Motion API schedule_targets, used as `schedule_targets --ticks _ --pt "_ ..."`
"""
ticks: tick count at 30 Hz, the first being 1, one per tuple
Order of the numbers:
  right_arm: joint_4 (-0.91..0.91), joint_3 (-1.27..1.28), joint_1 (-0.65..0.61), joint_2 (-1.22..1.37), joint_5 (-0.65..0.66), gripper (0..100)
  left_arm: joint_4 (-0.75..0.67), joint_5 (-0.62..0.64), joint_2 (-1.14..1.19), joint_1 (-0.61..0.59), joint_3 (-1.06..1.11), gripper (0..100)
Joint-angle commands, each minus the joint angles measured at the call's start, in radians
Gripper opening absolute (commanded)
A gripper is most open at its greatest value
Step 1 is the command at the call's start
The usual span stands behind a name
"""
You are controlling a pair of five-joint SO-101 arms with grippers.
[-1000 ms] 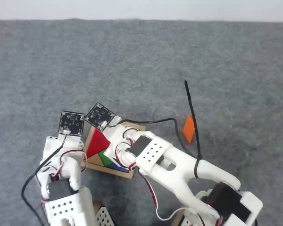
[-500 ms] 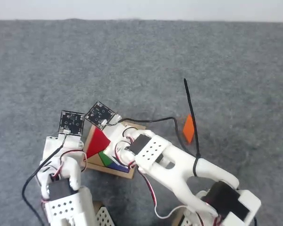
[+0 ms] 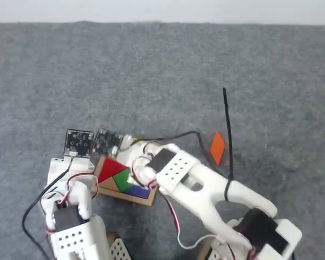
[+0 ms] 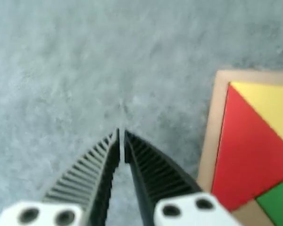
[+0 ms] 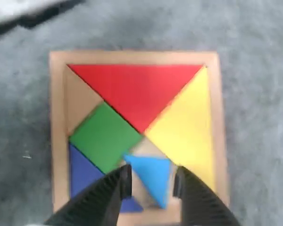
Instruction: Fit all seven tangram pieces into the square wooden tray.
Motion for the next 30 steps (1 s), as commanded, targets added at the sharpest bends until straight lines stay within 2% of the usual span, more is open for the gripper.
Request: schedule_targets --ticks 1,8,12,15,26,30 --pt "0.004 0.034 -0.088 0.047 0.049 23.3 -0.003 -0.012 -0.025 0.012 -0.01 2" --pt "0.008 0.031 -0.085 0.062 0.089 24.9 -0.006 -0.012 -0.026 0.009 -0.01 1" --pt "0.028 0.034 -0.084 0.064 0.087 24.9 -0.086 0.012 -0.028 -0.109 -0.013 2" --pt "0.042 0.032 -0.084 0.064 0.087 24.9 -0.14 0.117 -0.028 -0.181 -0.027 2" --pt "0.033 -0.009 -0.022 0.074 0.087 24.9 -0.141 0.319 -0.028 -0.477 -0.11 2" --pt "0.033 -0.034 -0.008 0.082 0.094 24.9 -0.138 0.331 -0.028 -0.506 -0.13 2"
